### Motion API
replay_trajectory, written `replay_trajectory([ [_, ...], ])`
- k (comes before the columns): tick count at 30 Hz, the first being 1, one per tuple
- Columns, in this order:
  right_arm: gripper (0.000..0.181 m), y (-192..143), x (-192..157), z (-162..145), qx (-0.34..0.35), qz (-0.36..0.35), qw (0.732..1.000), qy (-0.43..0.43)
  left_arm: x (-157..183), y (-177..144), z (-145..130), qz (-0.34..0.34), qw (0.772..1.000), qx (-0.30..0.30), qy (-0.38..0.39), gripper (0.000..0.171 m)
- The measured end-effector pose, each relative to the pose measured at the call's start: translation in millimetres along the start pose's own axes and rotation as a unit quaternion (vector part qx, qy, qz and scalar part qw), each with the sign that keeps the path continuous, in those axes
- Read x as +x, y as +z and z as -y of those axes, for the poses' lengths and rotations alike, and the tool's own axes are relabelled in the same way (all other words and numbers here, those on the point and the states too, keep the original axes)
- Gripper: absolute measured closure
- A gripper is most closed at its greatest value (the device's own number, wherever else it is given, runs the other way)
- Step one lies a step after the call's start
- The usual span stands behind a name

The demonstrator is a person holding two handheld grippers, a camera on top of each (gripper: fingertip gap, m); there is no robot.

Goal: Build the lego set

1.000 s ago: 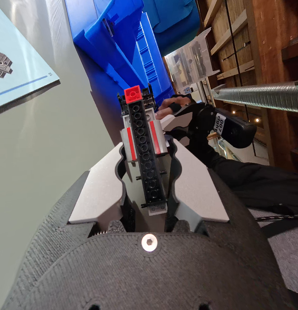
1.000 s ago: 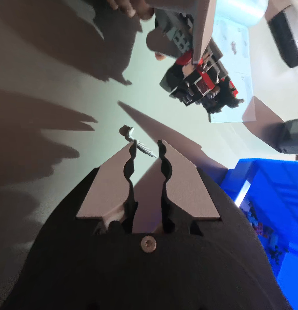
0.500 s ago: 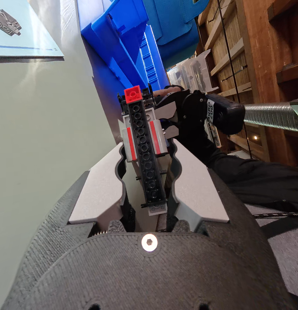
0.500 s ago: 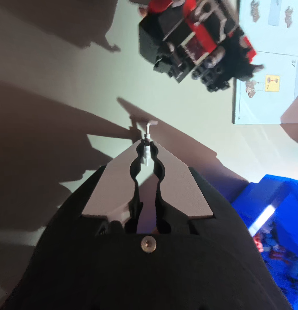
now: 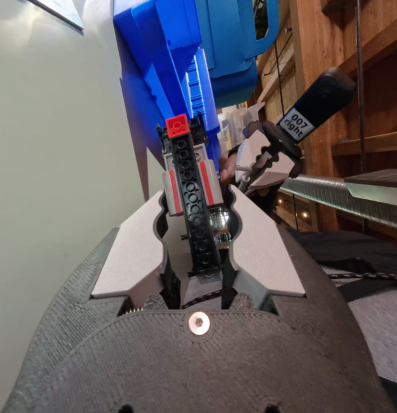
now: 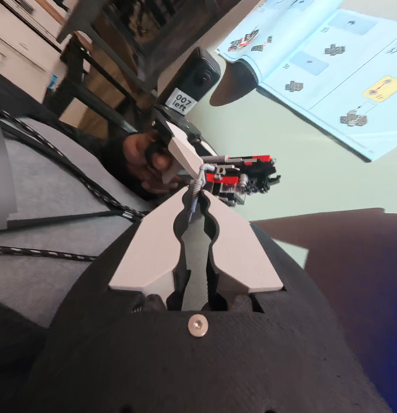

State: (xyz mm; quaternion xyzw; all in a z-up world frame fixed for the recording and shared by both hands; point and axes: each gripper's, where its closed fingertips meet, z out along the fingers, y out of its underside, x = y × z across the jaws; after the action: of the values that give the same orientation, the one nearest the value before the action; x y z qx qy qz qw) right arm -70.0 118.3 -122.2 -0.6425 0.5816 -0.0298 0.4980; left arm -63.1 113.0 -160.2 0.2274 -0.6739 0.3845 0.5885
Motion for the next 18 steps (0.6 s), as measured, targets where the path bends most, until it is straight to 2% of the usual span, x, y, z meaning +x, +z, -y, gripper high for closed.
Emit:
replay_trajectory([
  [4, 0.175, 2.6, 0.9, 2.4, -0.028, 0.027, 0.998, 0.041, 3.1, 5.3, -6.7, -0.01, 1.0, -0.012, -0.004, 0.119],
  [7, 0.175, 3.7, 6.6, 0.0, -0.061, 0.022, 0.997, 0.043, 4.5, 6.9, -8.2, -0.015, 1.0, -0.013, -0.003, 0.119],
  [12, 0.174, 8.2, 10.0, 0.6, -0.091, 0.009, 0.996, 0.017, 5.7, 6.6, -6.1, -0.024, 1.0, -0.002, -0.011, 0.119],
  [18, 0.174, 12.9, 13.6, 0.1, -0.096, -0.02, 0.995, -0.017, 5.8, 3.3, -4.0, -0.028, 0.999, 0.008, -0.017, 0.119],
])
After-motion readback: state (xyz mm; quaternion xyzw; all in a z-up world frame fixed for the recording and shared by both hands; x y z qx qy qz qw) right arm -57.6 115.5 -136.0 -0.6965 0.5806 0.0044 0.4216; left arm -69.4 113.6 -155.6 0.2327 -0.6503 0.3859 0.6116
